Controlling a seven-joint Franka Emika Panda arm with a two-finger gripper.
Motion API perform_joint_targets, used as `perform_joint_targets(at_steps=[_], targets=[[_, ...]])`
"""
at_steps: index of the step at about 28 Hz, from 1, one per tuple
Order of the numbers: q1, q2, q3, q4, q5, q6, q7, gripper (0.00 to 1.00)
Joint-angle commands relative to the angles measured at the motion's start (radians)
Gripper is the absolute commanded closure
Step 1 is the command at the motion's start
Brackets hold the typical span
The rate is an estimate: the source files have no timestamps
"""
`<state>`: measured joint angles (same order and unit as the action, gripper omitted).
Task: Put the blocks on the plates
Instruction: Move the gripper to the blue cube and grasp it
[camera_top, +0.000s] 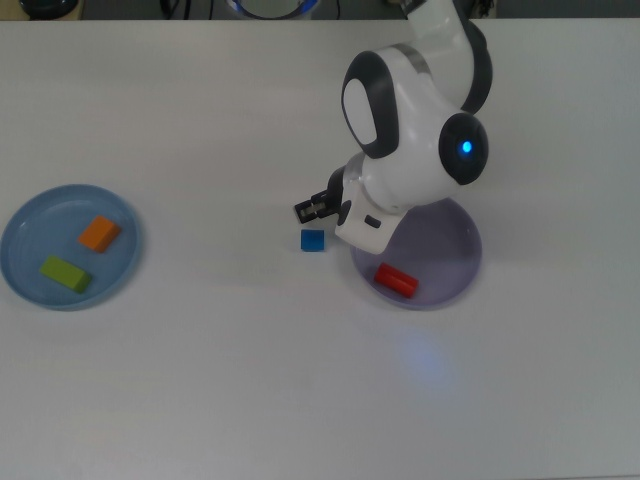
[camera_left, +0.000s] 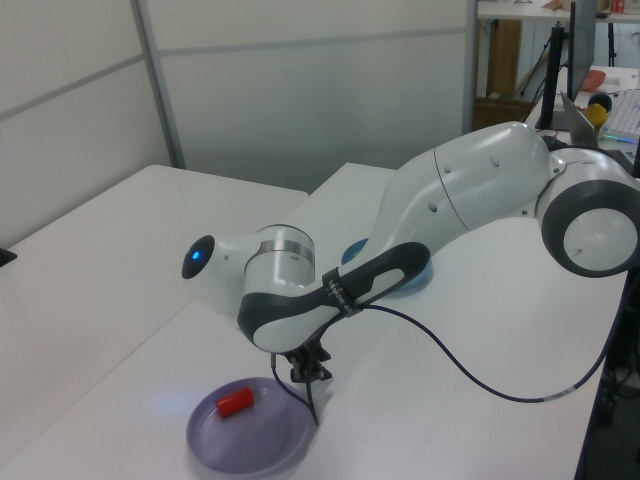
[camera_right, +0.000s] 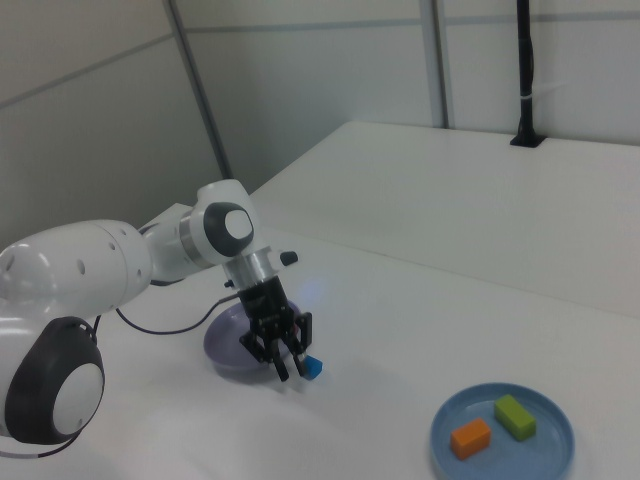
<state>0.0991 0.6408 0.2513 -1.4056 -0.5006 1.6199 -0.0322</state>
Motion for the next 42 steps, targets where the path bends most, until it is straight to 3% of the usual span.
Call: perform_joint_targets(at_steps=[1, 3, 4, 16, 34, 36, 38, 41, 42], targets=[[0.005, -0.015, 0.002, 0.008, -0.013, 0.011, -0.006, 0.76], [0.005, -0.015, 0.002, 0.008, -0.013, 0.032, 0.001, 0.22], [0.005, -0.015, -0.001, 0.008, -0.015, 0.043, 0.005, 0.0], [-0.001, -0.007, -0.014, 0.004, -0.027, 0.15, 0.006, 0.0], [-0.012, 0.028, -0.03, -0.004, -0.073, 0.153, 0.0, 0.0], [-0.013, 0.03, -0.03, -0.004, -0.073, 0.155, -0.003, 0.06], [-0.015, 0.033, -0.032, -0.004, -0.073, 0.155, -0.006, 0.25], [-0.015, 0.036, -0.032, -0.004, -0.072, 0.155, -0.02, 0.6], [-0.013, 0.039, -0.032, -0.004, -0.07, 0.155, -0.02, 0.82]])
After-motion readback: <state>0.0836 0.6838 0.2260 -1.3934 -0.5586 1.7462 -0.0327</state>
